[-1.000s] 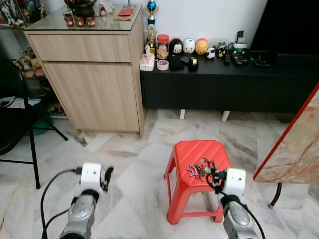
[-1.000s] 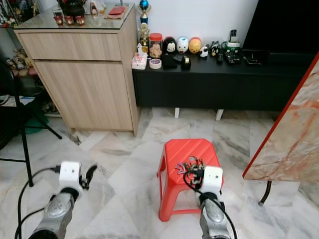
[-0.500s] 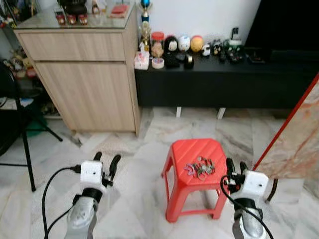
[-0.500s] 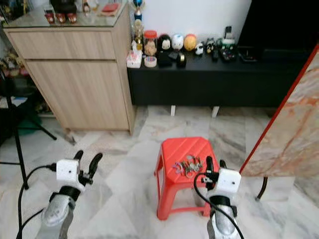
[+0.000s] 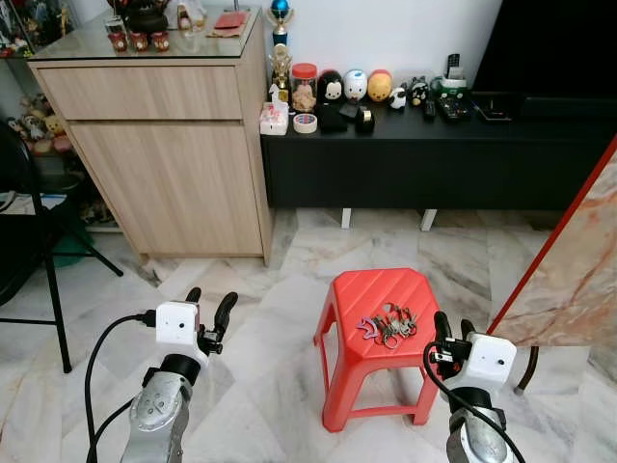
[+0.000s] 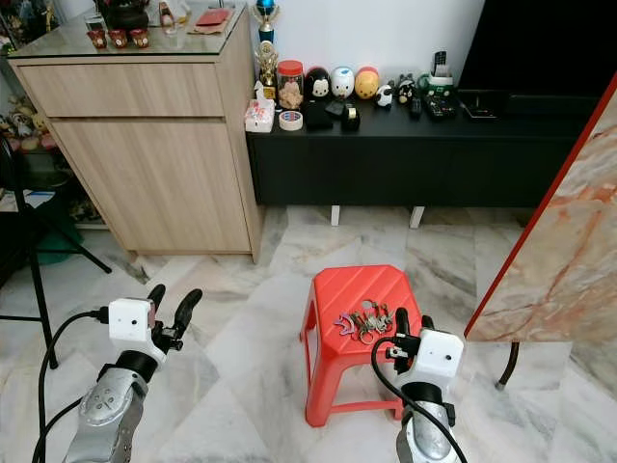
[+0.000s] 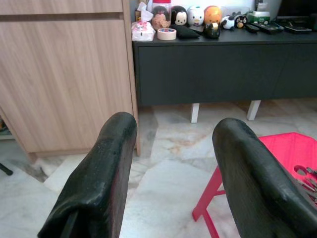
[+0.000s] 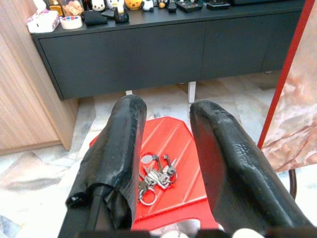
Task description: Hang keys on a hook
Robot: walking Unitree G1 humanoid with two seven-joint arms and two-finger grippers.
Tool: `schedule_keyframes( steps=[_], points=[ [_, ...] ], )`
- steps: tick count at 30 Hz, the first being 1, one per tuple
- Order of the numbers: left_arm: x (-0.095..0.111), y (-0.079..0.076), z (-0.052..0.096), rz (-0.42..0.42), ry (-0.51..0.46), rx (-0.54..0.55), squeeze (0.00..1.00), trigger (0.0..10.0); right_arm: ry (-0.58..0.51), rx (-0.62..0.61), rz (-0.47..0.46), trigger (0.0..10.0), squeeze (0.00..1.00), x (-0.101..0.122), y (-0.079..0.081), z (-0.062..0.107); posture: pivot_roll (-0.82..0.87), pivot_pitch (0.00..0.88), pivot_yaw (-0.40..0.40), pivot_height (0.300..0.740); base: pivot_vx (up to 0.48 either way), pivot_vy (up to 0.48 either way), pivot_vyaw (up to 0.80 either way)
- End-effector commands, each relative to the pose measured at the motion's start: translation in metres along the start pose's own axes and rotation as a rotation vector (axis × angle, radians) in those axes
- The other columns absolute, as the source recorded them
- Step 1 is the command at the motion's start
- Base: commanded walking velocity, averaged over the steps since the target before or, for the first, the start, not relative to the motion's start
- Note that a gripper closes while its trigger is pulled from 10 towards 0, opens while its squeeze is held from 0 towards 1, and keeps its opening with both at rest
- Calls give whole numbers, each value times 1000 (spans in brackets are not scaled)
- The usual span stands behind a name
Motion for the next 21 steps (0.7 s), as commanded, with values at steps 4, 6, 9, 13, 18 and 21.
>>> schedule_keyframes(
  steps=[4, 6, 9, 13, 18, 21],
  points=[
    [2, -1, 0, -4, 3, -8, 0, 10000, 29, -28, -61, 10000, 0, -4, 0, -2, 45, 0, -22, 740, 374, 0, 128],
    [2, -1, 0, -3, 4, -9, 0, 10000, 30, -12, -55, 10000, 0, -3, 3, -3, 45, 0, -22, 740, 390, 0, 0],
    [4, -2, -1, -12, 5, -18, 0, 10000, 34, -20, -75, 10000, 0, -3, 3, -5, 48, 0, -24, 740, 396, 0, 0],
    [7, -2, -2, -12, -2, -18, 0, 10000, 36, -22, -80, 10000, 0, -2, 3, -6, 50, 0, -25, 740, 405, 0, 0],
    [8, -2, -2, -11, -3, -19, 0, 10000, 37, -18, -84, 10000, 0, -2, 4, -6, 48, 1, -25, 740, 409, 0, 0],
    [9, -2, -3, -11, -5, -21, 0, 10000, 38, -17, -83, 10000, 0, -2, 4, -7, 48, 1, -25, 740, 406, 0, 0]
  ],
)
Point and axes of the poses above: a point about 5 cm out from each wrist's last joint towards the gripper, its own z axis pointing back from the gripper into the wrist, its own x axis along the axis of the wrist's last joint, y = z × x, the point moved 6 cm from there along -z, pointing out of the wrist towards the gripper, and after that the axes turned 2 degrees about z, right-handed, at the moved point
